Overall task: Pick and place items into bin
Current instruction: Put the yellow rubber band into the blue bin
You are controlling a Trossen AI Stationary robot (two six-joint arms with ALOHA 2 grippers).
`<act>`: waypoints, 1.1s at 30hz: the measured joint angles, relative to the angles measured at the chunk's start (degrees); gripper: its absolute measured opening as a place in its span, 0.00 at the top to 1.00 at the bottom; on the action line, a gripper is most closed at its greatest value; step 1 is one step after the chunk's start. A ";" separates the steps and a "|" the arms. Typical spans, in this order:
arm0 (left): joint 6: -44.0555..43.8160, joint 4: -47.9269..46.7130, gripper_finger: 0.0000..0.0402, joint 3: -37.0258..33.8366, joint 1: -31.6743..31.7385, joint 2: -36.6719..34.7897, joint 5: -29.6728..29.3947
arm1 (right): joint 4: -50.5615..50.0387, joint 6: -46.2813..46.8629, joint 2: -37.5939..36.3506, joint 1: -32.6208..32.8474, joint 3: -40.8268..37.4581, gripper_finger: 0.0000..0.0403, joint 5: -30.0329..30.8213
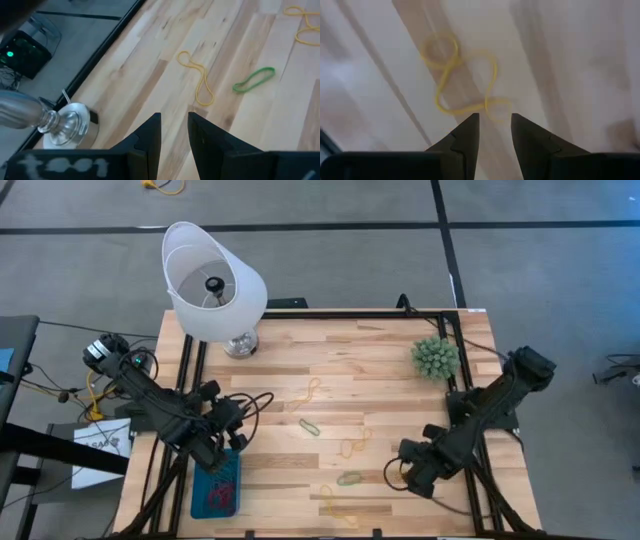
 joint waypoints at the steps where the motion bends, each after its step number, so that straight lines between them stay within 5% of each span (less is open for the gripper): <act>1: 0.28 0.22 0.78 0.00 0.00 0.00 -0.02 | -0.08 0.03 1.44 0.00 0.00 0.73 -1.78; 7: 0.54 0.63 0.78 -0.02 0.00 0.00 -0.50 | 0.05 -1.33 8.65 -0.68 0.02 0.73 -7.36; 33: 1.26 0.85 0.78 -0.04 0.00 0.00 -0.70 | 2.71 -8.77 15.40 -3.30 0.33 0.74 -8.16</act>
